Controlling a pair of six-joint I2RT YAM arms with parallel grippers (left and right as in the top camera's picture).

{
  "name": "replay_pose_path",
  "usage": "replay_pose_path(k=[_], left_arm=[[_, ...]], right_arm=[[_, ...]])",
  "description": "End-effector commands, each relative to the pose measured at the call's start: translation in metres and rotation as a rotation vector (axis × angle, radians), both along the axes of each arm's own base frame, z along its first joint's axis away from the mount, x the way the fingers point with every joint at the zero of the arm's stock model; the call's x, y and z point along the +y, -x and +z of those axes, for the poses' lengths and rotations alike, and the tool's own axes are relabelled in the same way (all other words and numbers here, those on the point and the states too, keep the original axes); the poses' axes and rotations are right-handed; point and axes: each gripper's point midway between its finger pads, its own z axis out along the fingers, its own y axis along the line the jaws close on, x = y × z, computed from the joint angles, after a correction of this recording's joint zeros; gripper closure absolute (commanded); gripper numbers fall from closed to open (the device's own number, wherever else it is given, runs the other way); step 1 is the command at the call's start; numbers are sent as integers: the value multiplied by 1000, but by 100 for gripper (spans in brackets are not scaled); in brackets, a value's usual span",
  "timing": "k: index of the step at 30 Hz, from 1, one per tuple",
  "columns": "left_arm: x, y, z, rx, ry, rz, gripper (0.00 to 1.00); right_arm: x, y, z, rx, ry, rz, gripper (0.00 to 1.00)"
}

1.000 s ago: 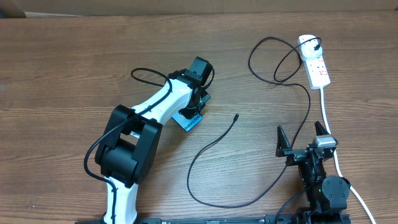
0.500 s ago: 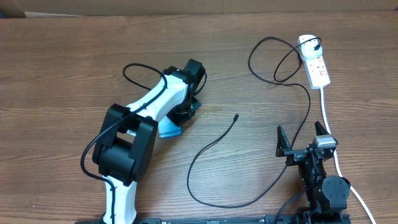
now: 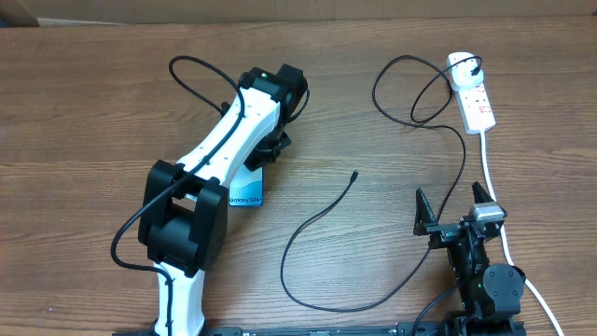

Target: Plug charger to phone and switch on socket

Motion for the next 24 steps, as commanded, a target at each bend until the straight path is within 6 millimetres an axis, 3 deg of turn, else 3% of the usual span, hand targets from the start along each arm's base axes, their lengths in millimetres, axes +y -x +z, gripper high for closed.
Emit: replay_pose_path(k=[1, 2, 3, 8, 12, 15, 18, 21, 24], left_arm=[[6, -4, 1, 60, 13, -198, 41], [7, -3, -1, 71, 14, -216, 10], [9, -3, -1, 82, 14, -242, 0], [11, -2, -4, 145, 113, -380, 0], [24, 8, 1, 193, 139, -347, 0], [28, 10, 17, 159, 142, -310, 0], [27, 9, 46, 79, 161, -346, 0], [24, 20, 80, 7, 189, -399, 0], [27, 37, 97, -34, 209, -419, 0]], right_arm=[[0, 0, -2, -2, 2, -2, 0], [0, 0, -2, -2, 2, -2, 0], [0, 0, -2, -2, 2, -2, 0], [0, 0, -2, -2, 2, -2, 0], [0, 0, -2, -2, 2, -2, 0], [0, 0, -2, -2, 2, -2, 0], [0, 0, -2, -2, 2, -2, 0], [0, 0, -2, -2, 2, -2, 0], [0, 0, -2, -2, 2, -2, 0]])
